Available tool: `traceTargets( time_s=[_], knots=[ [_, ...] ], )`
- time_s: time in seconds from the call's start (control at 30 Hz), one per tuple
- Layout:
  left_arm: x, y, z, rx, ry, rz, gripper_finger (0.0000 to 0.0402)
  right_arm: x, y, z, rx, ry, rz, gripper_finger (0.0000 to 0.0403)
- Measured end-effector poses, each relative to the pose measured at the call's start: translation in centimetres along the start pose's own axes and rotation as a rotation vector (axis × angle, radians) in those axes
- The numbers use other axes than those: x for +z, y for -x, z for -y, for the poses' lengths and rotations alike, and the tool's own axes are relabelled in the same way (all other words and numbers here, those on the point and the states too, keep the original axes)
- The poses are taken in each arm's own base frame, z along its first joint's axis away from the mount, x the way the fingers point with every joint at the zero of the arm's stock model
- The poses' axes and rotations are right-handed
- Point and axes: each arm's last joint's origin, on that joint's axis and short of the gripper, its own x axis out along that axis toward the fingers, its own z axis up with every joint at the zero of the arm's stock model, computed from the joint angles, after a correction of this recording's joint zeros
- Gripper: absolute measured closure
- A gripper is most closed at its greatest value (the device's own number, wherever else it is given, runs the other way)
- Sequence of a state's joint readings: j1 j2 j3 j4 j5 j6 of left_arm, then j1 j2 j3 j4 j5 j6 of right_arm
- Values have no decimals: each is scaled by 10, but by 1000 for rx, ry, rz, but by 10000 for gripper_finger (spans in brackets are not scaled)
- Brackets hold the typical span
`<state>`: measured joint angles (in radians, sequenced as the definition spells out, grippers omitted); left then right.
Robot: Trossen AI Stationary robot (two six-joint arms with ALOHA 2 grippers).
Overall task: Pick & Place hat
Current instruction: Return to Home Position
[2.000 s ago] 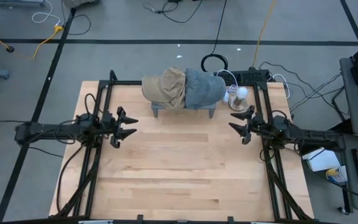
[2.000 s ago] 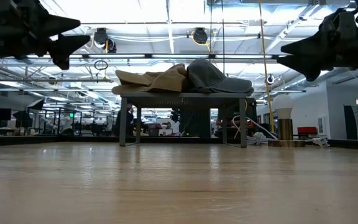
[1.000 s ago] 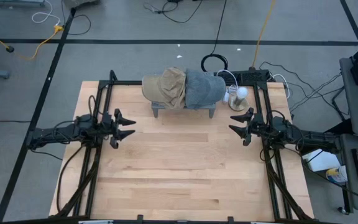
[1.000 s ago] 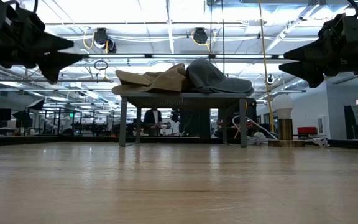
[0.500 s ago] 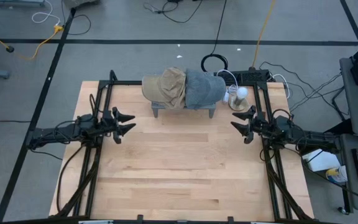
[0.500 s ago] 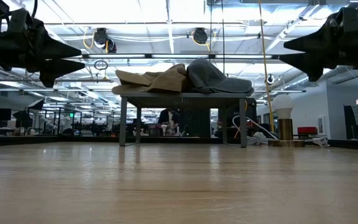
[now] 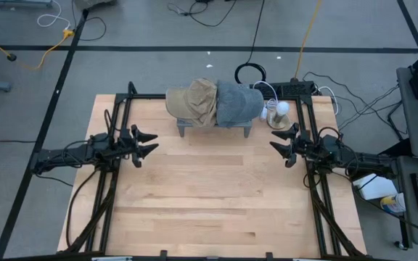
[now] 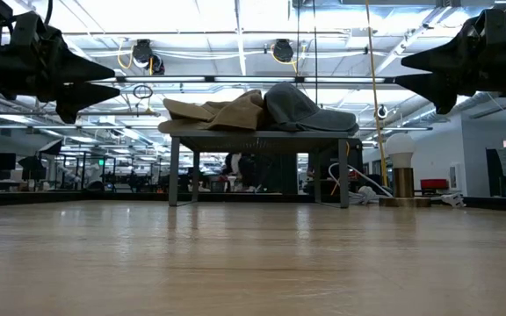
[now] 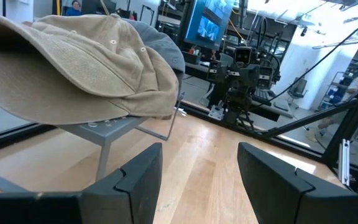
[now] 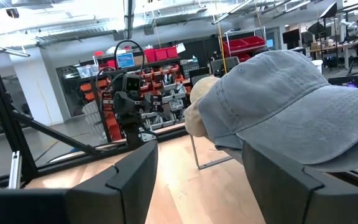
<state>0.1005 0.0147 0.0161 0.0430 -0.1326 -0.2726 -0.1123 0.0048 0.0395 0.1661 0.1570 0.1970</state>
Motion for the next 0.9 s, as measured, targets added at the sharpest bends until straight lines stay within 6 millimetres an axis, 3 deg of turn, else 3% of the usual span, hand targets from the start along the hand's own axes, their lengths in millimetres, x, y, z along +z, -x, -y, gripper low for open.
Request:
traceTargets(
  time_s=[0.9],
  knots=[
    [1,0,0,-3,1,10,188,0,0,0,1,0,1,176]
  ],
)
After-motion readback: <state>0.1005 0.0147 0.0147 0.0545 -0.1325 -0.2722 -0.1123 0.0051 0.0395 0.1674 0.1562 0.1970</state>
